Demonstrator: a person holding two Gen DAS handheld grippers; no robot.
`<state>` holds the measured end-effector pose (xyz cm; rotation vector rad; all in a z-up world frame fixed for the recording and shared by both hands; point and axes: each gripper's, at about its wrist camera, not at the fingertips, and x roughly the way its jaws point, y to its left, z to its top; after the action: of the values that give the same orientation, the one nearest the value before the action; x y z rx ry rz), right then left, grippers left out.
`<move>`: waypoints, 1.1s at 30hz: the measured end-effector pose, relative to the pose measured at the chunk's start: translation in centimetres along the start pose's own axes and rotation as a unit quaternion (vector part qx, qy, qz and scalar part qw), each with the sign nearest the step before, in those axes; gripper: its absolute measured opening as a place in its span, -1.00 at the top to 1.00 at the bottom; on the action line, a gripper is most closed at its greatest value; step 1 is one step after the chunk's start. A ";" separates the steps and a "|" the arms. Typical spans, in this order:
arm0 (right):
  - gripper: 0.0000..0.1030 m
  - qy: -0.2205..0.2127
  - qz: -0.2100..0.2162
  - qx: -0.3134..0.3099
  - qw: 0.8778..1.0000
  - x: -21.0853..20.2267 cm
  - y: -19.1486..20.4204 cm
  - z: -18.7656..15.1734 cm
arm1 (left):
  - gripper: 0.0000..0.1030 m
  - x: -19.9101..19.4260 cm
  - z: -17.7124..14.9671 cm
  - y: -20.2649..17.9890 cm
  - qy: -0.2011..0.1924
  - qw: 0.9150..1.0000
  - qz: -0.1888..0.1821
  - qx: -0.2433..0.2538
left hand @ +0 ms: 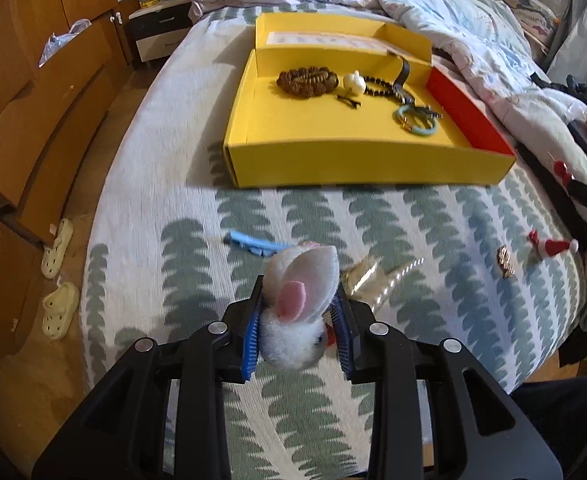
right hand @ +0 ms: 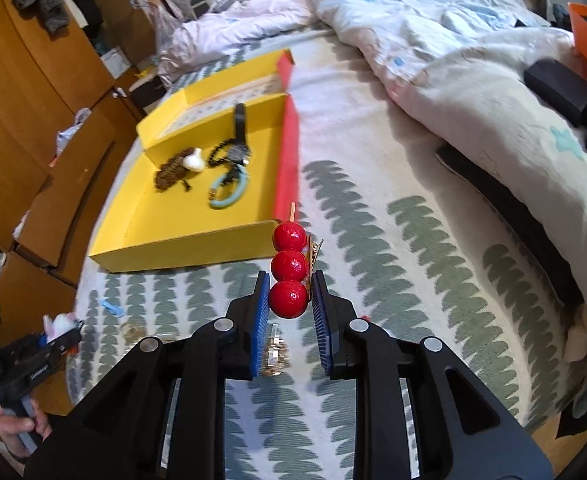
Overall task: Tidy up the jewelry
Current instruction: 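Carry the bunny with the left tool while the right tool carries the red beads out of the box, then open the left tool to drop the bunny while the right tool releases the red beads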
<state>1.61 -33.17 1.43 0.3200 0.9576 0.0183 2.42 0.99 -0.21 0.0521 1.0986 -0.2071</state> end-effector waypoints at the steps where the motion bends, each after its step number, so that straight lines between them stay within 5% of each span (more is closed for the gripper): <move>1: 0.57 0.003 -0.005 0.001 1.000 0.2 -0.3 -0.1 | 0.39 0.1 -0.2 0.1 0.003 1.000 -0.004 -0.002; 19: 0.55 0.035 -0.069 0.003 0.997 4.5 -2.2 0.4 | 0.35 4.7 -2.1 1.8 0.051 0.998 0.013 -0.029; 24: 0.49 0.031 -0.086 -0.007 0.996 4.6 -1.9 0.5 | -0.19 3.7 -1.8 1.9 0.032 0.999 0.009 -0.031; 33: 0.44 -0.015 -0.071 0.006 0.997 2.2 -1.4 1.1 | -0.32 1.2 -0.4 2.8 -0.013 0.999 0.007 -0.052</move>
<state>3.55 -34.44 -0.13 0.2622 0.9484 -0.1213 3.09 3.67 -1.61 -0.0358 1.0819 -0.1377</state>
